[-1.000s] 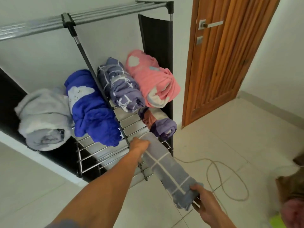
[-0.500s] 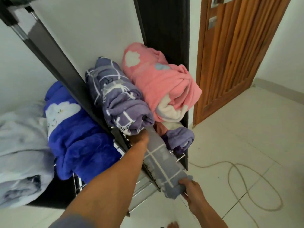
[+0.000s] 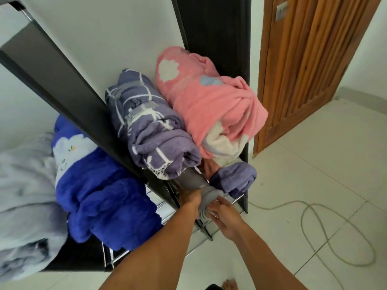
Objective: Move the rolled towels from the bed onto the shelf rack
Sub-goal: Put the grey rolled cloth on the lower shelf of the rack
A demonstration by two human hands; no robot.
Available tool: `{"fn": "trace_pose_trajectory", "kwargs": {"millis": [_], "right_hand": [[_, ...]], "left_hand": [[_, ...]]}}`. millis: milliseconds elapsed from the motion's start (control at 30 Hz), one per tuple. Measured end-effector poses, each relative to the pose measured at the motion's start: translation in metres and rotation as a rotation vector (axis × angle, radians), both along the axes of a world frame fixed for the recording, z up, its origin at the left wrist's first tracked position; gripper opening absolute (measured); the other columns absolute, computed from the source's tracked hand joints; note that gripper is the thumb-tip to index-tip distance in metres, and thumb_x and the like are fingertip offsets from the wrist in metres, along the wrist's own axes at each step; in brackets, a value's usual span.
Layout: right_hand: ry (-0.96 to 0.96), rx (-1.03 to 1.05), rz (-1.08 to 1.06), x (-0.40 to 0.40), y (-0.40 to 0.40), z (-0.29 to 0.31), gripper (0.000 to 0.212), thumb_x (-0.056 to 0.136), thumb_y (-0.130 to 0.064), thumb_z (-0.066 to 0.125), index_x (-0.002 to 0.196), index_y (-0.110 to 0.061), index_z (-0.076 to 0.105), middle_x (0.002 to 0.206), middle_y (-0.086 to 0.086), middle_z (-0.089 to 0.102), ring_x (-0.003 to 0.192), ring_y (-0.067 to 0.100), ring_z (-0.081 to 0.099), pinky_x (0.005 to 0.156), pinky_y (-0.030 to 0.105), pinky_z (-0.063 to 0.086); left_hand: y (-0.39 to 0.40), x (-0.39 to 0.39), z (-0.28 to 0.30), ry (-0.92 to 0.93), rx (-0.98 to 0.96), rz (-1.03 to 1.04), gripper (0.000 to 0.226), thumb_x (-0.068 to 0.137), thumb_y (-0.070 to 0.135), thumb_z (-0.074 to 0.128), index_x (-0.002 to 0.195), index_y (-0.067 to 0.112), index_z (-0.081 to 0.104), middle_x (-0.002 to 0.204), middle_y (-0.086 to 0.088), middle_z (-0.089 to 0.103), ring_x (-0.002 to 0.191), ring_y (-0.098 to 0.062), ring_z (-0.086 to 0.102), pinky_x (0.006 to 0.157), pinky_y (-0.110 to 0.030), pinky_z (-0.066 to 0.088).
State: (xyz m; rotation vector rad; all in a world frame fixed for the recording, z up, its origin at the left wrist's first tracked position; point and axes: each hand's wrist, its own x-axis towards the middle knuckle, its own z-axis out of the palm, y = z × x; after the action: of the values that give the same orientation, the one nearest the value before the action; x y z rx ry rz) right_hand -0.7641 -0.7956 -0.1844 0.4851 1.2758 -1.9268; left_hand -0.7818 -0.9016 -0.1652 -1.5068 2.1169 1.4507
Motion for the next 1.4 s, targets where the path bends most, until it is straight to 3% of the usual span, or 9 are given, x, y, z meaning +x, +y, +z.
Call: {"fn": "trace_pose_trajectory", "kwargs": {"millis": [100, 333, 533, 700, 933, 1133, 1200, 1267, 1400], "right_hand": [[0.003, 0.027, 0.088, -0.004, -0.009, -0.003, 0.051, 0.085, 0.017, 0.036, 0.133, -0.001, 0.044, 0.081, 0.013, 0.059, 0.066, 0.016, 0.059, 0.057, 0.026, 0.051], [-0.021, 0.035, 0.125, 0.007, 0.012, 0.005, 0.055, 0.084, 0.004, 0.054, 0.136, -0.011, 0.044, 0.113, 0.014, 0.062, 0.084, 0.015, 0.061, 0.060, 0.021, 0.050], [-0.017, 0.020, -0.010, 0.037, 0.065, 0.017, 0.041, 0.085, -0.001, 0.061, 0.125, -0.009, 0.051, 0.093, 0.007, 0.066, 0.087, 0.021, 0.062, 0.076, 0.029, 0.049], [-0.101, 0.043, -0.124, 0.092, 0.149, 0.020, 0.034, 0.087, 0.001, 0.058, 0.120, -0.008, 0.053, 0.101, 0.011, 0.068, 0.084, 0.021, 0.064, 0.073, 0.028, 0.050], [-0.113, -0.006, -0.476, 0.182, 0.278, 0.042, 0.022, 0.090, -0.002, 0.055, 0.111, -0.005, 0.057, 0.094, 0.012, 0.068, 0.079, 0.022, 0.062, 0.069, 0.028, 0.050], [-0.092, -0.024, -0.916, 0.287, 0.350, 0.062, 0.012, 0.089, -0.002, 0.053, 0.096, -0.010, 0.059, 0.088, 0.009, 0.066, 0.074, 0.019, 0.058, 0.067, 0.026, 0.046], [-0.124, -0.004, -1.055, 0.336, 0.371, 0.064, 0.010, 0.089, -0.004, 0.053, 0.095, -0.011, 0.059, 0.088, 0.009, 0.065, 0.074, 0.018, 0.058, 0.068, 0.026, 0.047], [-0.159, 0.028, -1.200, 0.392, 0.392, 0.067, 0.007, 0.091, -0.007, 0.052, 0.091, -0.010, 0.059, 0.089, 0.009, 0.064, 0.073, 0.018, 0.058, 0.067, 0.026, 0.047], [-0.159, 0.050, -1.541, 0.493, 0.434, 0.073, 0.006, 0.093, -0.009, 0.052, 0.092, -0.007, 0.058, 0.085, 0.009, 0.062, 0.070, 0.016, 0.056, 0.065, 0.025, 0.046]], "left_hand": [[-0.011, -0.005, -0.011, -0.001, -0.101, -0.042, 0.079, 0.083, 0.020, 0.068, 0.149, 0.007, 0.026, 0.151, -0.016, 0.039, 0.135, -0.032, 0.045, 0.110, -0.036, 0.040], [0.008, -0.003, 0.021, -0.047, -0.213, -0.292, 0.044, 0.090, 0.016, 0.055, 0.132, 0.005, 0.049, 0.140, -0.017, 0.052, 0.126, -0.034, 0.053, 0.103, -0.037, 0.046], [0.044, 0.026, 0.040, -0.031, -0.421, -0.540, 0.058, 0.086, 0.016, 0.054, 0.141, 0.011, 0.038, 0.145, -0.018, 0.037, 0.131, -0.036, 0.043, 0.103, -0.036, 0.038], [0.086, 0.075, 0.047, -0.045, -0.386, -0.634, 0.042, 0.082, 0.019, 0.057, 0.123, 0.008, 0.056, 0.129, -0.021, 0.055, 0.118, -0.037, 0.053, 0.101, -0.038, 0.044], [0.188, 0.124, 0.059, -0.086, -0.200, -0.995, 0.036, 0.086, 0.025, 0.060, 0.115, 0.003, 0.061, 0.123, -0.015, 0.064, 0.113, -0.030, 0.060, 0.087, -0.029, 0.046], [0.303, 0.157, 0.072, 0.012, -0.057, -1.352, 0.031, 0.089, 0.027, 0.060, 0.112, 0.007, 0.064, 0.124, -0.018, 0.064, 0.117, -0.032, 0.060, 0.090, -0.035, 0.050], [0.346, 0.180, 0.077, 0.060, 0.016, -1.441, 0.007, 0.087, 0.023, 0.060, 0.087, 0.017, 0.065, 0.113, -0.019, 0.067, 0.106, -0.030, 0.064, 0.074, -0.031, 0.046], [0.390, 0.215, 0.077, 0.082, 0.076, -1.579, 0.019, 0.087, 0.021, 0.059, 0.068, 0.019, 0.055, 0.089, -0.015, 0.063, 0.086, -0.025, 0.062, 0.060, -0.026, 0.036], [0.469, 0.292, 0.081, 0.098, 0.157, -1.874, 0.017, 0.089, 0.021, 0.058, 0.072, 0.019, 0.055, 0.068, -0.003, 0.052, 0.071, -0.020, 0.050, 0.050, -0.023, 0.029]]}}
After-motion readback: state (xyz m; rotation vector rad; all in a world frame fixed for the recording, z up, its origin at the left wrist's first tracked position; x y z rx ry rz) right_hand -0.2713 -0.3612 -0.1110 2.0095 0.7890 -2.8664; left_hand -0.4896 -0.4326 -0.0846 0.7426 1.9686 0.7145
